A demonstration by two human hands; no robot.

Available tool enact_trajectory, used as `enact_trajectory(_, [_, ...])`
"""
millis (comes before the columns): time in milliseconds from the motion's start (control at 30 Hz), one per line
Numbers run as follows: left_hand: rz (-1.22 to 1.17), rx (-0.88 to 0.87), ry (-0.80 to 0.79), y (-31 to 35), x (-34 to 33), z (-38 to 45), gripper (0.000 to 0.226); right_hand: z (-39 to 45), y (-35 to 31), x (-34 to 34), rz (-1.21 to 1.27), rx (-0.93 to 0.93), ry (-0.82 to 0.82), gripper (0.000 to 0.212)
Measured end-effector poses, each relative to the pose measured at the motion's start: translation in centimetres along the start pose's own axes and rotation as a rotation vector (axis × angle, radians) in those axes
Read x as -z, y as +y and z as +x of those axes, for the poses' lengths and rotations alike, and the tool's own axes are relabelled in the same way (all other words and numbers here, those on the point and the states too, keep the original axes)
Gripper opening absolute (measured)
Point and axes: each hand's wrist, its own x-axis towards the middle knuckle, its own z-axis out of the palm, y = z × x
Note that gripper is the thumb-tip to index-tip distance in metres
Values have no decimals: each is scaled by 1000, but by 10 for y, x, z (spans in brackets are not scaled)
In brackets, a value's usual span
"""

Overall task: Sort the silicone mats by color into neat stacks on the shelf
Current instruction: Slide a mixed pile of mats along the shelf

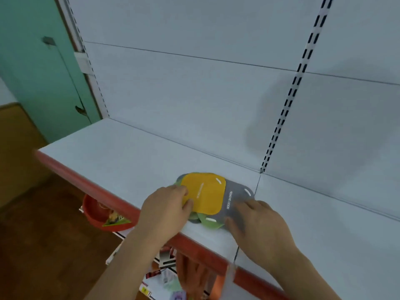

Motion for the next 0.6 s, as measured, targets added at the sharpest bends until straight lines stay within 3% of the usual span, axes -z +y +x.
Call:
enact_trajectory(167, [-3, -145, -71, -29, -11, 51, 45, 16, -29, -11, 0, -243, -5, 29])
enact_trajectory(433, [-22, -314, -211, -34, -30, 93, 98, 8, -33, -12, -23, -438, -35, 45])
enact_trajectory(600, [-35, -316, -252, -33, -25, 107, 94, 5, -29, -10, -4, -507, -71, 58])
